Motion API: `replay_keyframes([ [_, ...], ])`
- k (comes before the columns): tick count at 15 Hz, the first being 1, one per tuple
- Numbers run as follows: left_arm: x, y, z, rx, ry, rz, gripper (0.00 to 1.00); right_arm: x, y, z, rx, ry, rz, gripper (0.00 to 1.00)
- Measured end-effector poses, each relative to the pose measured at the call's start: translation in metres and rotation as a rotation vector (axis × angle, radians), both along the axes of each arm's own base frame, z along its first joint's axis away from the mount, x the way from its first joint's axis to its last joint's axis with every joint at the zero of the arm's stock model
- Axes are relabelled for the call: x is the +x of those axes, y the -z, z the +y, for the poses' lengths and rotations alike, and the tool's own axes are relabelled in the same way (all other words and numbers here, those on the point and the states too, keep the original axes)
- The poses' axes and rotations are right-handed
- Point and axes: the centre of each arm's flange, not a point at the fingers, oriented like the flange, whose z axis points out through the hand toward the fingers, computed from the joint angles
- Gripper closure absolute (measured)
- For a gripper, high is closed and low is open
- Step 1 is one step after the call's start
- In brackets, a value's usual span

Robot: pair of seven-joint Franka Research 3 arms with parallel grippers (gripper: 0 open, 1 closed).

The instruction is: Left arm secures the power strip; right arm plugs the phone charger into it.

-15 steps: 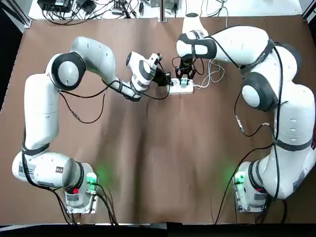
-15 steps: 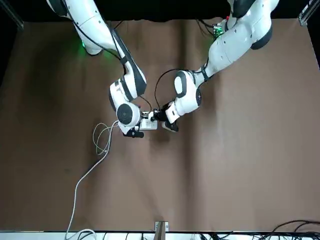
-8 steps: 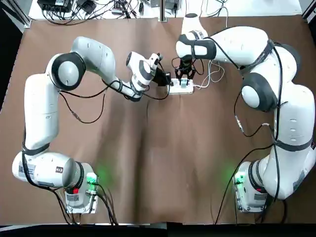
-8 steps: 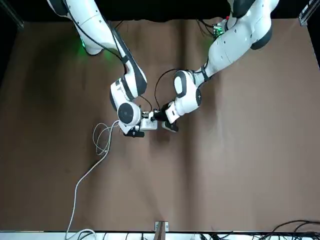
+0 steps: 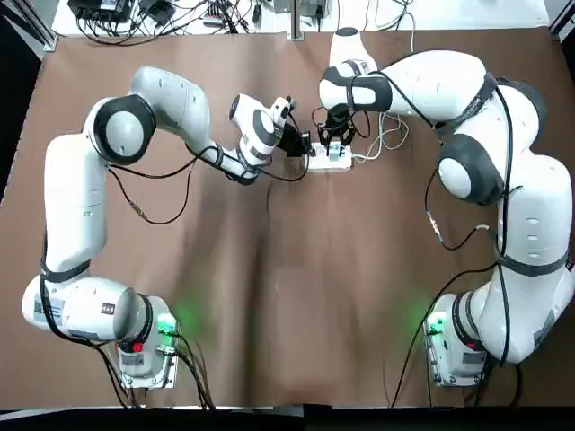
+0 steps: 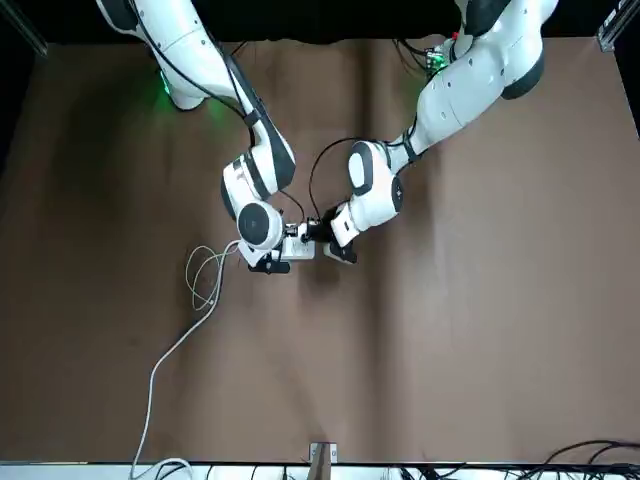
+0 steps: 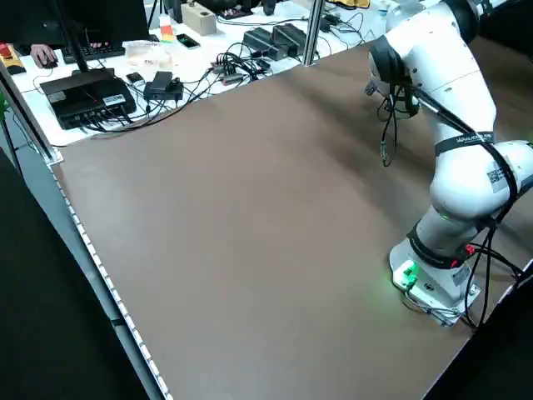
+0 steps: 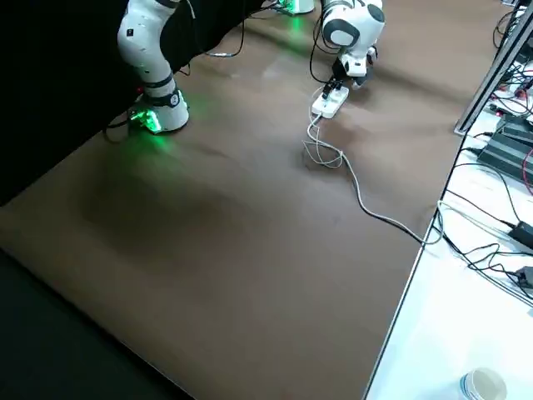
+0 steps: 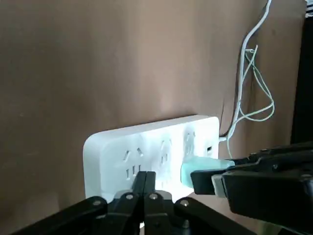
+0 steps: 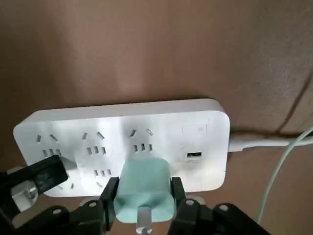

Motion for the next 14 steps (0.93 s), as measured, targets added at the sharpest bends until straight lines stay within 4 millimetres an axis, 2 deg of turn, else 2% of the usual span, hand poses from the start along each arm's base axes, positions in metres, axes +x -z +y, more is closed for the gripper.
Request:
replay_keyframes([
  [9,0.000,0.000,0.000,0.000,0.000,-0.001,0.99,-0.004,0.000,-0.001,0.004,0.002,-0.014,0.52],
  [10,0.000,0.000,0.000,0.000,0.000,-0.001,0.99,-0.006,0.004,0.000,0.004,0.002,-0.008,0.48],
  [12,0.000,0.000,0.000,0.000,0.000,-0.001,0.99,-0.010,0.016,0.002,-0.003,-0.004,0.007,0.31],
  [13,0.000,0.000,0.000,0.000,0.000,-0.001,0.99,-0.010,0.018,0.003,-0.004,-0.005,0.009,0.14],
  [14,0.000,0.000,0.000,0.000,0.000,-0.001,0.99,-0.008,0.015,0.003,0.000,-0.003,0.003,0.04],
])
